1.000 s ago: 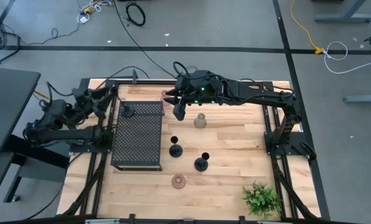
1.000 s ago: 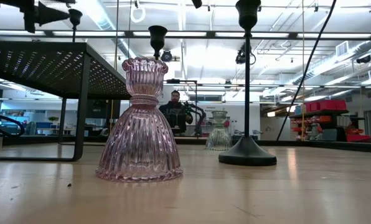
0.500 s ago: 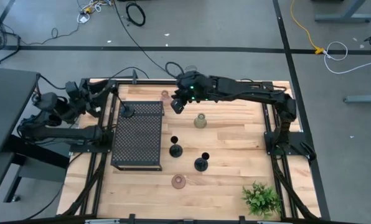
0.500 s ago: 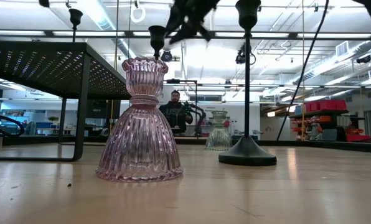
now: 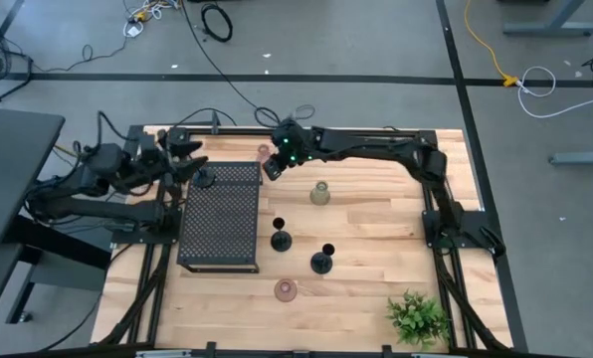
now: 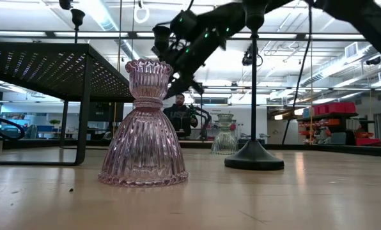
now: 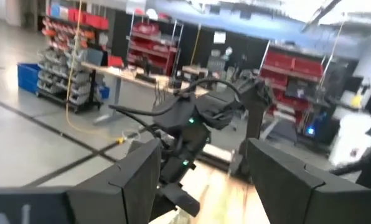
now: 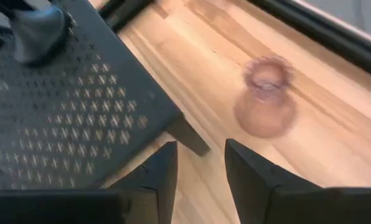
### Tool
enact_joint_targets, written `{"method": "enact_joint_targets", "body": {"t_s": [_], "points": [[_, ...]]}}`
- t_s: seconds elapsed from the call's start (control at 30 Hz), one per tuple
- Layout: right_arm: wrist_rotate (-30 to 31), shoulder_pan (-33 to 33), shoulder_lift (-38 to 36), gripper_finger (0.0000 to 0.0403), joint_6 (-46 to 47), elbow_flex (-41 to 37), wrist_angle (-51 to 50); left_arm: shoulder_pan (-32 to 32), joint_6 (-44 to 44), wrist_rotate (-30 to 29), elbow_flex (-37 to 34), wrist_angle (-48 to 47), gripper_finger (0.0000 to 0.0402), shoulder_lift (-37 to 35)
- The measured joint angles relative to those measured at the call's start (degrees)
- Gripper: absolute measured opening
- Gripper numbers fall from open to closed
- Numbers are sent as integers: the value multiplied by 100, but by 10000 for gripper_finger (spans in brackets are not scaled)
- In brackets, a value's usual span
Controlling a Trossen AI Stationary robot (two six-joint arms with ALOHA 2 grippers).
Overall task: Pick & Place candle stick holders
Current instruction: Put the top pink glass candle holder on the shelf
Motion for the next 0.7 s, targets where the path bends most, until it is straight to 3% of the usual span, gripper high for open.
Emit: {"method": "enact_joint_targets", "body": {"t_s": [0.33, 0.7], "points": [[301, -231, 155, 199, -144, 1, 519, 0, -172, 324, 9, 44, 241, 236], [595, -350, 289, 232, -444, 4, 682, 2, -195, 330, 9, 45, 241, 235]]}}
